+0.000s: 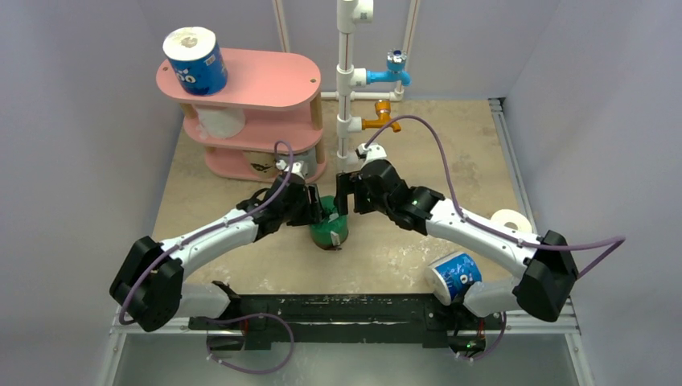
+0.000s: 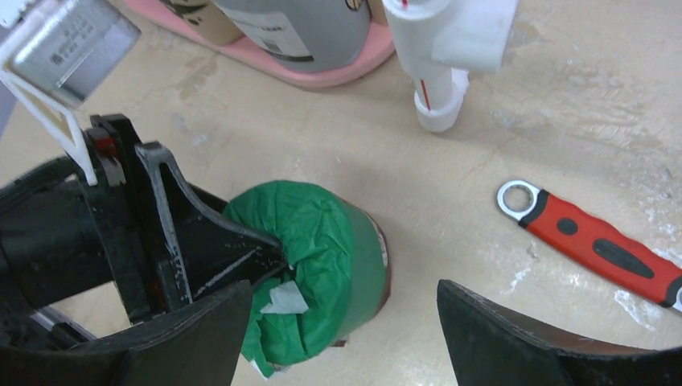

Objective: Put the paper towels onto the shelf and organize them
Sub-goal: Pick up the paper towel from the center of the board.

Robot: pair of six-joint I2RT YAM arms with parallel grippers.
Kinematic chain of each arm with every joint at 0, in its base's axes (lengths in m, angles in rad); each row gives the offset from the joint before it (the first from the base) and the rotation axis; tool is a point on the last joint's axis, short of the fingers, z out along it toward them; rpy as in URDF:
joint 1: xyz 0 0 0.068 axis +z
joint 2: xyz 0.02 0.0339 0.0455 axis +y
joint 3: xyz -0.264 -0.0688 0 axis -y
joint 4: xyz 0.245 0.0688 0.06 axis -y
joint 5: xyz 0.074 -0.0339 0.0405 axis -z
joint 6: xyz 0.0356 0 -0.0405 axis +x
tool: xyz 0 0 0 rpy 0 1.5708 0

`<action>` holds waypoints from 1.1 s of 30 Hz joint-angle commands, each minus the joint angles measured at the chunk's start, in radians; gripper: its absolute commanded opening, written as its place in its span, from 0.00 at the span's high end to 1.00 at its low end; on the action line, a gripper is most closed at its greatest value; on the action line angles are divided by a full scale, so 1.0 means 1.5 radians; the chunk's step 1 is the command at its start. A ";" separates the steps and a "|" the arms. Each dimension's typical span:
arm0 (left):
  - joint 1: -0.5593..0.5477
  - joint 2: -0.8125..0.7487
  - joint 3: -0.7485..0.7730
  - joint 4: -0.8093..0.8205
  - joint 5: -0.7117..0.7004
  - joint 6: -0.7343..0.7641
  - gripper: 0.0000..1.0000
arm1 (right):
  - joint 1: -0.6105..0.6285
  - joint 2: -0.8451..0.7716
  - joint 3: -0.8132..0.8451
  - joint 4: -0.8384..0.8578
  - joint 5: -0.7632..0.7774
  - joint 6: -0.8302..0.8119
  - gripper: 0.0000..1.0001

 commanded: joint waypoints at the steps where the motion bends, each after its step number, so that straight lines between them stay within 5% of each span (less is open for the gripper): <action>1: -0.007 0.049 0.007 -0.005 -0.008 0.008 0.44 | -0.002 -0.018 -0.033 0.012 0.013 0.005 0.14; 22: -0.050 0.146 0.043 -0.069 -0.083 0.038 0.46 | -0.014 -0.111 -0.097 -0.009 0.046 -0.001 0.14; 33: -0.062 0.025 0.024 -0.138 -0.122 -0.008 0.85 | -0.018 -0.128 -0.106 0.001 0.040 -0.006 0.14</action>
